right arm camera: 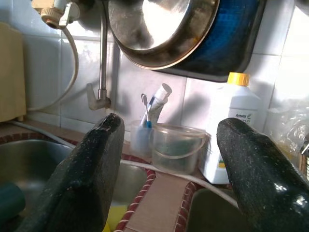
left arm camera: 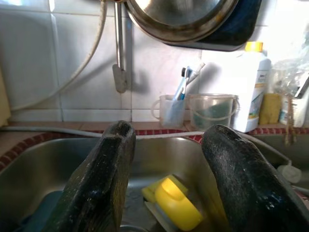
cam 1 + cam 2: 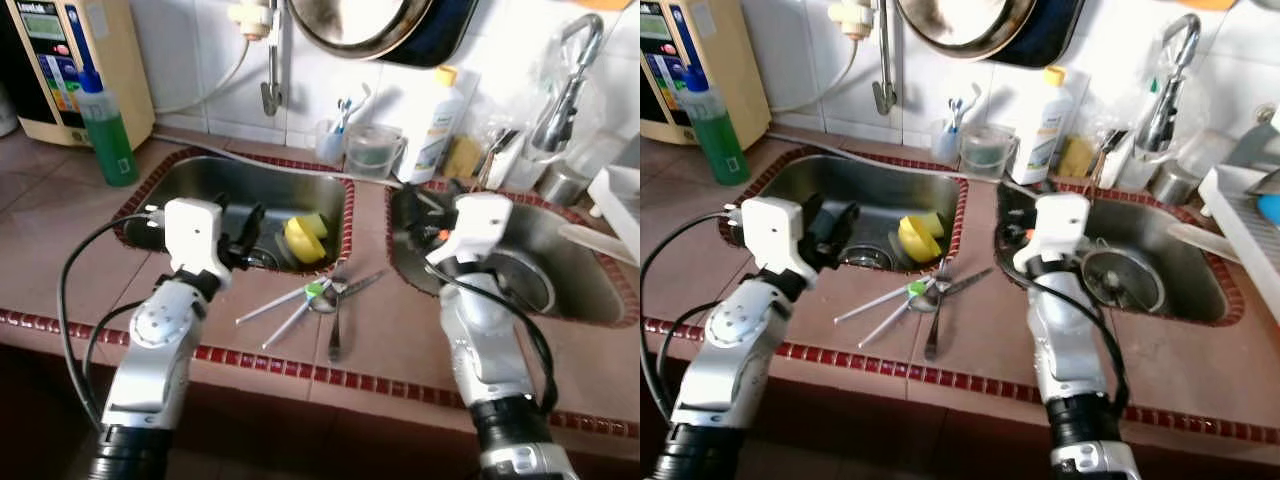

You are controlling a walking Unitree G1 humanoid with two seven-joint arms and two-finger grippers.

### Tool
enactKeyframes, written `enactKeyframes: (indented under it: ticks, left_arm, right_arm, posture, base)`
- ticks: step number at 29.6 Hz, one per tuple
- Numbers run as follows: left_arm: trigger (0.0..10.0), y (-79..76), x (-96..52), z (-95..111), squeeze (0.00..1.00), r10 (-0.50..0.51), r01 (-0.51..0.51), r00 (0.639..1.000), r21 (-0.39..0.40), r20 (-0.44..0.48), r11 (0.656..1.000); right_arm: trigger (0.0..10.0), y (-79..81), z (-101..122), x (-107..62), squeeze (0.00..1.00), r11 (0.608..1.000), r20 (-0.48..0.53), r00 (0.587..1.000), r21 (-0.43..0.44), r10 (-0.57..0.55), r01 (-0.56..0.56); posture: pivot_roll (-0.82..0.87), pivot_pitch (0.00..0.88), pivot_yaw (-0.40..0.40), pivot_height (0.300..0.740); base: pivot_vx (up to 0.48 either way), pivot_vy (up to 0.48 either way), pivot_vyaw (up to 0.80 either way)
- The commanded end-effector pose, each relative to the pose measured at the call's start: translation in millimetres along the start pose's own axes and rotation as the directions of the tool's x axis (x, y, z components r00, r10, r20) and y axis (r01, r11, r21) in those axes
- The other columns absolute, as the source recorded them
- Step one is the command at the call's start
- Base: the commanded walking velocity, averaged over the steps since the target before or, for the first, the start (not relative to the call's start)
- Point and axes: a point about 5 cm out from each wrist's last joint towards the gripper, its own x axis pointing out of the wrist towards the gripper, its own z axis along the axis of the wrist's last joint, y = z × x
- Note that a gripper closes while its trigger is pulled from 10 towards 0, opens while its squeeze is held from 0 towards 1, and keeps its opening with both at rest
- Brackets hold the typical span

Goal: Kitchen organization

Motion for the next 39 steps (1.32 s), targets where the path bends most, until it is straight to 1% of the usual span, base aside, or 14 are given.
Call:
enactKeyframes:
  ticks: [1, 3, 5, 9, 12, 19, 23, 27, 29, 30, 32, 33, 36, 39]
  left_arm:
    - [10.0, -9.3, 1.5, -1, 0.00, -0.040, 0.040, 0.999, -0.008, -0.002, 0.999]
    - [10.0, -10.9, 1.2, -1, 0.00, -0.052, 0.052, 0.999, -0.013, -0.003, 0.999]
    - [10.0, -10.7, 1.3, -1, 0.00, -0.054, 0.054, 0.999, 0.002, -0.004, 0.999]
    - [10.0, -11.6, 0.4, -1, 0.00, -0.072, 0.072, 0.997, -0.011, -0.002, 0.997]
    - [10.0, -11.1, -0.5, -2, 0.00, -0.078, 0.078, 0.997, 0.007, -0.014, 0.997]
    - [10.0, -10.2, -1.2, -2, 0.00, -0.092, 0.093, 0.995, 0.015, -0.021, 0.996]
    - [10.0, -13.0, -3.2, -4, 0.00, -0.129, 0.130, 0.991, 0.030, -0.033, 0.991]
    - [10.0, -17.0, -6.6, -6, 0.00, -0.174, 0.177, 0.984, 0.060, -0.046, 0.982]
    - [10.0, -20.4, -10.4, -7, 0.00, -0.232, 0.237, 0.971, 0.093, -0.062, 0.967]
    - [10.0, -20.4, -10.4, -7, 0.00, -0.232, 0.237, 0.971, 0.093, -0.062, 0.967]
    - [10.0, -20.6, -13.6, -9, 0.00, -0.264, 0.271, 0.962, 0.115, -0.078, 0.956]
    - [10.0, -19.5, -15.3, -9, 0.00, -0.282, 0.291, 0.956, 0.130, -0.085, 0.948]
    - [10.0, -18.4, -15.6, -7, 0.00, -0.299, 0.308, 0.951, 0.139, -0.085, 0.941]
    - [10.0, -18.7, -14.0, -3, 0.00, -0.306, 0.314, 0.949, 0.137, -0.074, 0.940]
  right_arm:
    - [10.0, -8.5, 5, 0.4, 0.00, 1.000, 0.019, 1.000, -0.017, -0.017, 0.017]
    - [10.0, -9.2, 5, 0.0, 0.00, 1.000, 0.016, 1.000, -0.017, -0.017, 0.018]
    - [10.0, -10.1, 5, -0.1, 0.00, 1.000, 0.012, 1.000, -0.020, -0.019, 0.019]
    - [10.0, -12.1, 3, -1.5, 0.00, 0.999, 0.006, 1.000, -0.024, -0.024, 0.024]
    - [10.0, -13.4, 3, -3.0, 0.00, 0.999, 0.000, 1.000, -0.028, -0.030, 0.030]
    - [10.0, -13.3, -1, -6.3, 0.00, 0.999, -0.017, 0.999, -0.026, -0.044, 0.043]
    - [10.0, -12.1, -4, -9.3, 0.00, 0.999, -0.031, 0.998, -0.020, -0.047, 0.047]
    - [10.0, -14.9, -9, -11.1, 0.00, 0.998, -0.056, 0.997, -0.021, -0.056, 0.055]
    - [10.0, -19.4, -10, -11.2, 0.00, 0.997, -0.071, 0.995, -0.030, -0.070, 0.068]
    - [10.0, -19.4, -10, -11.2, 0.00, 0.997, -0.071, 0.995, -0.030, -0.070, 0.068]
    - [10.0, -22.1, -11, -12.3, 0.00, 0.997, -0.081, 0.994, -0.035, -0.075, 0.073]
    - [10.0, -24.5, -16, -14.7, 0.00, 0.996, -0.105, 0.991, -0.035, -0.083, 0.080]
    - [10.0, -29.2, -22, -16.4, 0.00, 0.994, -0.145, 0.984, -0.032, -0.104, 0.100]
    - [10.0, -32.5, -26, -14.0, 0.00, 0.994, -0.176, 0.979, -0.032, -0.107, 0.103]
  posture:
    - [-0.04, 0.000, -0.071, 0.740]
    - [-0.04, 0.000, -0.071, 0.740]
    - [-0.04, 0.000, -0.071, 0.740]
    - [-0.04, 0.000, -0.068, 0.740]
    - [-0.04, 0.000, -0.066, 0.740]
    - [-0.04, 0.000, -0.060, 0.740]
    - [-0.04, 0.000, -0.059, 0.740]
    - [-0.04, 0.000, -0.057, 0.740]
    - [-0.05, 0.000, -0.058, 0.740]
    - [-0.05, 0.000, -0.058, 0.740]
    - [-0.05, 0.003, -0.059, 0.740]
    - [-0.05, 0.003, -0.059, 0.740]
    - [-0.05, 0.007, -0.049, 0.740]
    - [-0.05, 0.007, -0.049, 0.740]
  base:
    - [0.000, 0.000, 0.00]
    - [0.000, 0.000, 0.00]
    - [0.000, 0.000, 0.00]
    - [0.000, 0.000, 0.00]
    - [0.000, 0.000, 0.00]
    - [0.000, 0.000, 0.00]
    - [0.000, 0.000, 0.00]
    - [0.000, 0.000, 0.00]
    - [0.000, 0.000, 0.00]
    - [0.000, 0.000, 0.00]
    - [0.000, 0.000, 0.00]
    - [0.000, 0.000, 0.00]
    - [0.000, 0.000, 0.00]
    - [0.000, 0.000, 0.00]
